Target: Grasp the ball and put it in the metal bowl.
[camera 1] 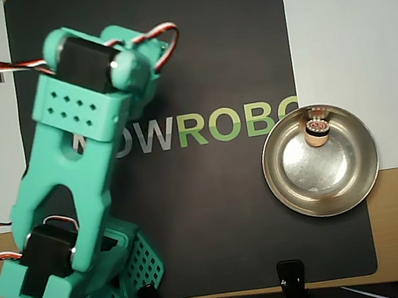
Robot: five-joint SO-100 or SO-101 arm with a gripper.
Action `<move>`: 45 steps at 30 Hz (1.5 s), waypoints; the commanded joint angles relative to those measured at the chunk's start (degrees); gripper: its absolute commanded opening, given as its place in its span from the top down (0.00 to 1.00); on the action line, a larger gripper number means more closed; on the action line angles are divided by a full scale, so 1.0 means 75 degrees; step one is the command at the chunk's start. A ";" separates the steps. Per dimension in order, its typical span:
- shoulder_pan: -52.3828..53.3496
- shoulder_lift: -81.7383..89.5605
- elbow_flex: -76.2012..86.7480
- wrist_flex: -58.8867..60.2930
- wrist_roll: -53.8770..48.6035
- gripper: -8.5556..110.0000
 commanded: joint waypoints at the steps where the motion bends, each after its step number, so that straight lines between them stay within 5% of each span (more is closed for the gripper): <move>1: -0.0375 0.0398 0.0000 0.0000 0.0305 0.93; 20: -0.2707 0.0422 0.1090 -0.0504 0.1934 0.93; 45: -0.3023 0.4512 0.8109 -0.7219 0.1992 0.93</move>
